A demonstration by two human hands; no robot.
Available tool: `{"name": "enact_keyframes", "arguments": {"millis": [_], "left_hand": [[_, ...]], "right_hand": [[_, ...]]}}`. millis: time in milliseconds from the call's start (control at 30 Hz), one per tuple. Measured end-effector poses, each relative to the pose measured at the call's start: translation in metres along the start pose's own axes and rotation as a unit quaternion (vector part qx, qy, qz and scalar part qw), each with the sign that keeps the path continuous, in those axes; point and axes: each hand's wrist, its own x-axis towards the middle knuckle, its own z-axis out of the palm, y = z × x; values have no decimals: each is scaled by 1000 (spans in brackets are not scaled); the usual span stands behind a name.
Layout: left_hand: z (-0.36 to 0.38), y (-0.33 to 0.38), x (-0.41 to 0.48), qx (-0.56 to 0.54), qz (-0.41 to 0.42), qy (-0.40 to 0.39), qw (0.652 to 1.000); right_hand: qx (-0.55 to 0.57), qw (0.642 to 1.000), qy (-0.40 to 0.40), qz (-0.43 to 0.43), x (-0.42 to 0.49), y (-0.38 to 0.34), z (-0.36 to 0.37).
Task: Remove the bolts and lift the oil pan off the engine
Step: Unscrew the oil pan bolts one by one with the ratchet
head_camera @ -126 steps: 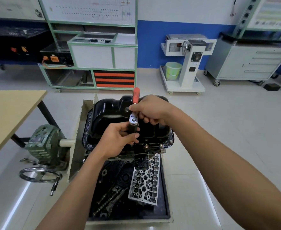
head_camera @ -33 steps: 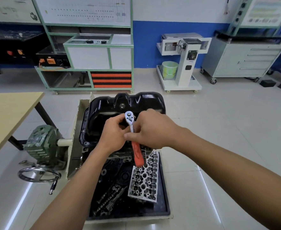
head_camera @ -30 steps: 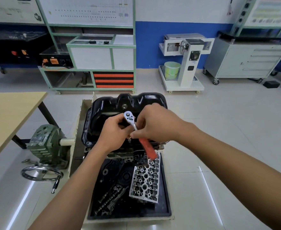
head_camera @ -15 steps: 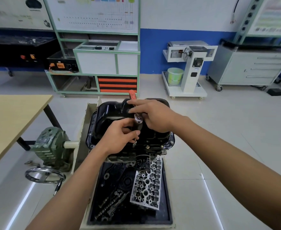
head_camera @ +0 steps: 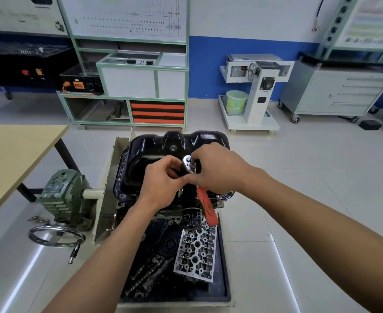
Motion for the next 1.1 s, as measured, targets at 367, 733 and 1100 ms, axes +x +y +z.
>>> {"name": "enact_keyframes", "arguments": {"millis": [367, 733, 1100], "left_hand": [[-8, 6, 4, -50, -25, -141, 988], [-5, 1, 3, -63, -16, -83, 994], [-1, -3, 5, -71, -10, -35, 997]], "right_hand": [[-143, 982, -9, -121, 19, -4, -13], [-138, 985, 15, -104, 20, -5, -8], [0, 999, 25, 36, 13, -12, -6]]}}
